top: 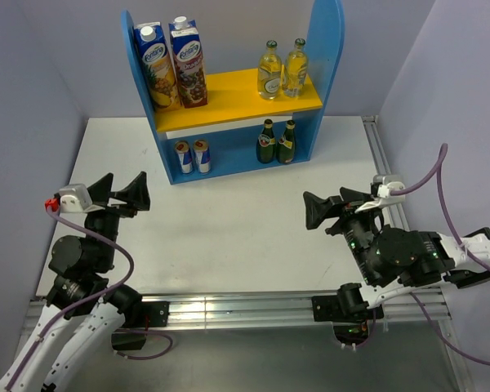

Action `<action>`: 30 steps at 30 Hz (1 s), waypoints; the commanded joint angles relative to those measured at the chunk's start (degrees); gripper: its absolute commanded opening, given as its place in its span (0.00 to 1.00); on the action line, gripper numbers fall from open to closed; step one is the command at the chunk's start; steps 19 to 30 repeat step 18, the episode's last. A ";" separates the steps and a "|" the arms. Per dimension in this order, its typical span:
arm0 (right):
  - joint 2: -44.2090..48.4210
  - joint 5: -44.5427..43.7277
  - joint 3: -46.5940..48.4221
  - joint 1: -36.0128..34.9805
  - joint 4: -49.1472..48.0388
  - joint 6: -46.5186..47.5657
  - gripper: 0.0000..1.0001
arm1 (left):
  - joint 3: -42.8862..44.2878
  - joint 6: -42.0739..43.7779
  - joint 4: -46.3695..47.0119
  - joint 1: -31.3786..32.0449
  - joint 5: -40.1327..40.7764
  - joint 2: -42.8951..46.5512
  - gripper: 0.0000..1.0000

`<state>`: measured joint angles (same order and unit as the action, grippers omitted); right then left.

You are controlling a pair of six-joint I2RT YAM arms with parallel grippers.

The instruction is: Place and organize the beverage onto the shelf

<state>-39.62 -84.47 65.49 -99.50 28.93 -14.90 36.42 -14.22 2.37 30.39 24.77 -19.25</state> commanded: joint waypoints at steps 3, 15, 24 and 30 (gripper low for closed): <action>1.65 -2.81 -0.72 -0.34 -1.95 1.98 0.95 | 2.77 0.77 0.45 -0.60 -0.69 -0.17 0.99; 2.26 -1.59 -1.16 -0.25 -5.29 4.09 0.92 | 4.44 0.16 -1.84 -0.69 -1.04 -2.90 0.99; 2.61 -1.23 -1.51 -0.34 -6.51 4.87 0.92 | 4.88 0.07 -2.20 -0.68 -1.22 -3.52 0.99; 2.61 -1.23 -1.51 -0.34 -6.51 4.87 0.92 | 4.88 0.07 -2.20 -0.68 -1.22 -3.52 0.99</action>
